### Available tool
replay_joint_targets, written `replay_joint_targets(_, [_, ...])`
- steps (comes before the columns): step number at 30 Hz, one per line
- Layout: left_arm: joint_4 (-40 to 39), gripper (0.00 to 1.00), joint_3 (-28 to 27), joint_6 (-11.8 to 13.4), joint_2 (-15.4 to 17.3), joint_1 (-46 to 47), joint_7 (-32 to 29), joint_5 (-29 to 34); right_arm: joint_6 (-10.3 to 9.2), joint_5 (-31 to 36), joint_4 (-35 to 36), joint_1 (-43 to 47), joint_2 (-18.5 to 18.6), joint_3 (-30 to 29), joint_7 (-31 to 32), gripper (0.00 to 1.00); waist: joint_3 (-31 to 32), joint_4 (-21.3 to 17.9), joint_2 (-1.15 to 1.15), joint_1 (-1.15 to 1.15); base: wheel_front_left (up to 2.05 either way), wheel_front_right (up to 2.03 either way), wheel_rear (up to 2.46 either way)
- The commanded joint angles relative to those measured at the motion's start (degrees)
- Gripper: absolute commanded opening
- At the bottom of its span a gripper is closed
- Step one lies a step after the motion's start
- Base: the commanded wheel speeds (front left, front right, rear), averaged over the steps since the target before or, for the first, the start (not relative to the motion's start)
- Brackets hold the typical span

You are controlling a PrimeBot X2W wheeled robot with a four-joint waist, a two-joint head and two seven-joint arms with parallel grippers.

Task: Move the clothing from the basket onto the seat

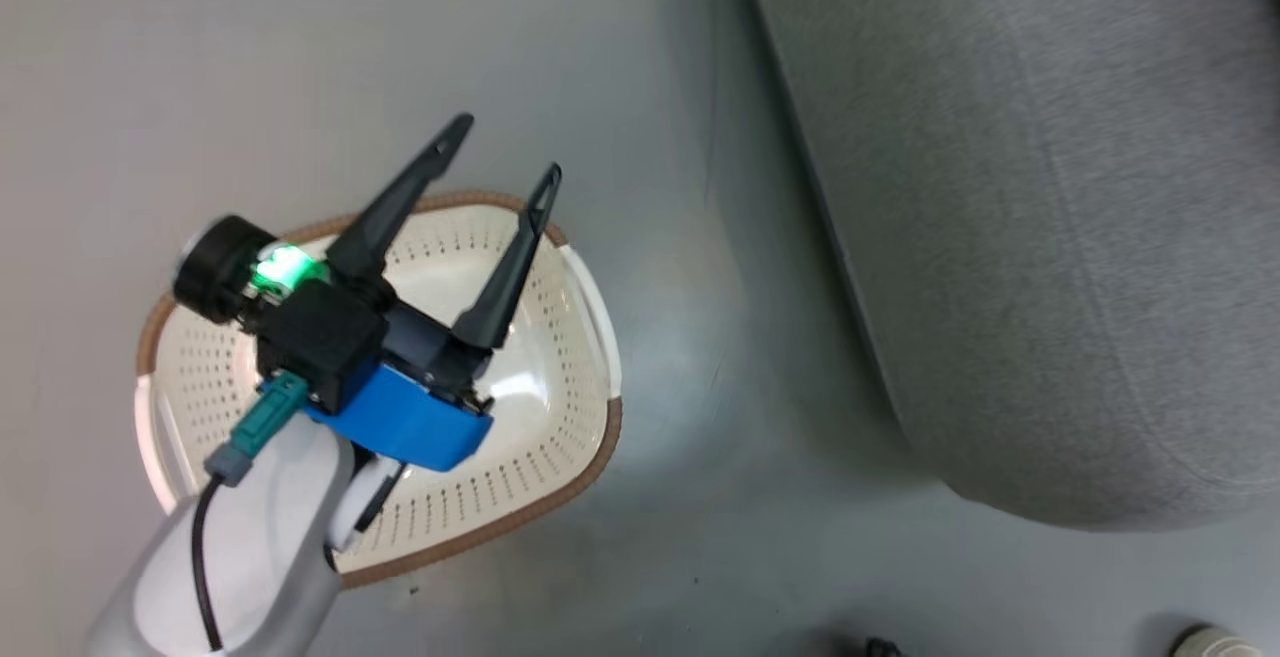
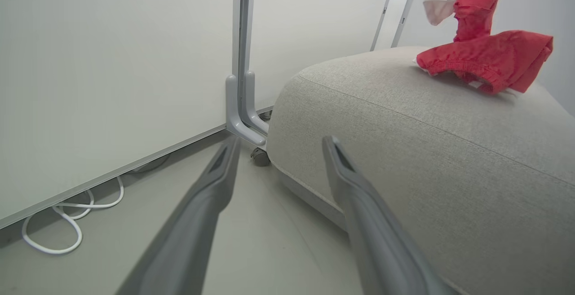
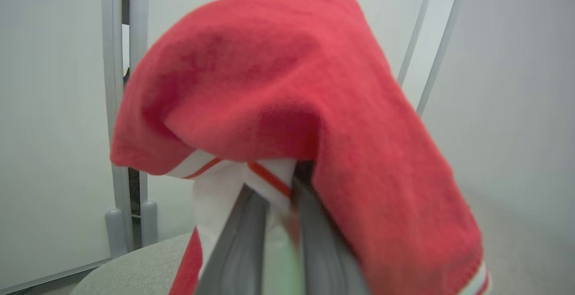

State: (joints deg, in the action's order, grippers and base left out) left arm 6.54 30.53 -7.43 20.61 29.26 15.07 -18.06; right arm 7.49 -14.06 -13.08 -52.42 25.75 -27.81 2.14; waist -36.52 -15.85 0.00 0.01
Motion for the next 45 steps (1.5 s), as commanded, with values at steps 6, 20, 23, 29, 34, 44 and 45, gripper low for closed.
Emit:
replay_joint_targets(6, [-2.9,1.0,-1.2,-0.1,2.5,3.1,0.1,1.5,0.01,1.3,-7.0,2.1,-3.2,-2.3,-4.1,0.0,-7.8,2.9,0.0,-0.01,0.0,0.0,0.0])
replay_joint_targets(20, [-3.5,1.0,-1.2,-0.1,2.3,3.0,0.1,2.1,0.01,3.2,-20.4,1.6,-4.4,-1.4,-9.4,0.38,-8.4,3.9,0.0,-0.01,0.0,0.0,0.0])
replay_joint_targets(23, [-3.3,1.0,-1.1,-0.1,1.8,3.0,0.1,2.0,0.01,3.5,-21.0,1.4,-4.4,-0.7,-9.9,0.41,-8.0,4.0,0.0,-0.01,0.0,0.0,0.0])
replay_joint_targets(29, [-2.9,1.0,-1.0,-0.1,1.4,2.6,0.1,1.8,0.01,3.5,-21.5,2.1,-4.8,0.2,-10.5,1.0,-7.2,4.1,0.0,-0.01,0.0,0.0,0.0])
replay_joint_targets(34, [-2.5,1.0,-0.9,-0.1,1.0,2.5,0.1,1.6,0.01,3.1,-22.2,2.8,-4.4,0.6,-10.7,1.0,-6.2,4.4,0.0,-0.01,0.0,0.0,0.0])
replay_joint_targets(44, [-1.8,1.0,-1.3,-0.1,-1.6,1.3,0.1,0.8,0.01,3.8,-21.9,5.8,-4.0,1.9,-10.6,1.0,-2.4,5.5,0.0,-0.01,0.0,0.0,0.0])
replay_joint_targets(45, [-1.6,1.0,-1.4,-0.1,-2.1,1.2,0.1,0.5,0.01,3.8,-21.6,6.5,-3.9,2.2,-10.7,1.0,-1.7,5.8,0.0,-0.01,0.0,0.0,0.0])
